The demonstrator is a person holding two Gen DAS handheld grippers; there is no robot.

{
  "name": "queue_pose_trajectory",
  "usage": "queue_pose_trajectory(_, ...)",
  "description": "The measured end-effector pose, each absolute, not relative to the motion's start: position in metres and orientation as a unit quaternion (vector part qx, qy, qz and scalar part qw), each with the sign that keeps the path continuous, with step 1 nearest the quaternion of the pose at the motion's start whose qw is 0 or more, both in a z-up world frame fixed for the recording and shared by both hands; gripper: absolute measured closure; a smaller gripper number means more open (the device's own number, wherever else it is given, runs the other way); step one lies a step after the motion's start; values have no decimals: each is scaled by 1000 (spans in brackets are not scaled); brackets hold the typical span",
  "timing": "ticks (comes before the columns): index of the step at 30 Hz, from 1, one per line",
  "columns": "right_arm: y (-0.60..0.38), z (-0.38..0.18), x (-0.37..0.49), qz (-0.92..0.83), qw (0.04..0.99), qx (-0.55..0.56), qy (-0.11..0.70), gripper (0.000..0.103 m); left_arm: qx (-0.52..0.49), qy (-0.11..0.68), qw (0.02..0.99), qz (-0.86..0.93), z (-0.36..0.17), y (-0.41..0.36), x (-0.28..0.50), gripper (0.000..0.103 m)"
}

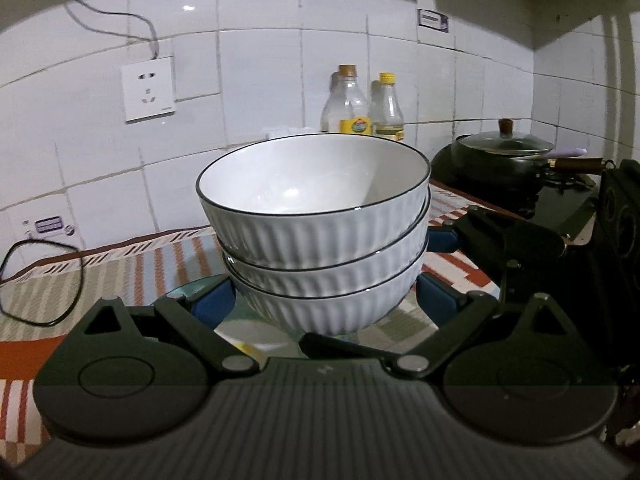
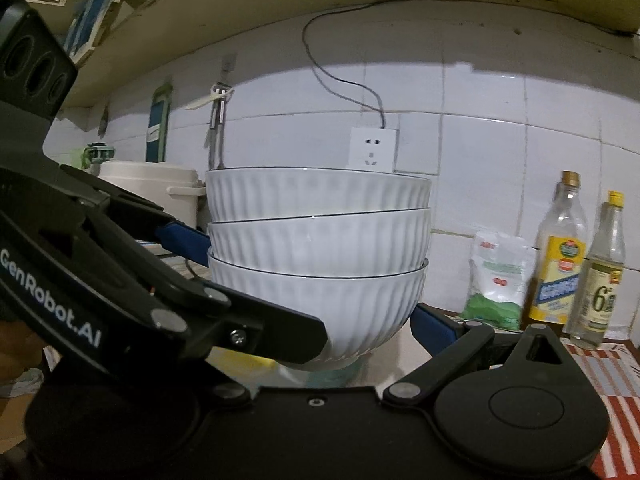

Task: Organize plates and bowls
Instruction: 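Lift the bowl stack with both grippers and carry it over the plate stack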

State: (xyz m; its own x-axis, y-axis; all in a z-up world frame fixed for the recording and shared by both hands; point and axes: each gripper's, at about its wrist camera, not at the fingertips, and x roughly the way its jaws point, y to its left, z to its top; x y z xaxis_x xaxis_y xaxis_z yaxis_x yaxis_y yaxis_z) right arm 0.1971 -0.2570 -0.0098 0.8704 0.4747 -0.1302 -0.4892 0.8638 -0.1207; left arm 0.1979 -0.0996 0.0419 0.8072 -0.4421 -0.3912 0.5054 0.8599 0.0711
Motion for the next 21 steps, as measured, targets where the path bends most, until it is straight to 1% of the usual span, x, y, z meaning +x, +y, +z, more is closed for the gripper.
queue_pose_trajectory(12, -213, -25, 212, 286, 953, -71, 76, 2, 71, 212, 949, -220, 28, -50, 208, 6)
queue_pose_trajectory(21, -202, -36, 230, 286, 949, -74, 105, 2, 53, 233, 945, -225, 12, -34, 227, 6)
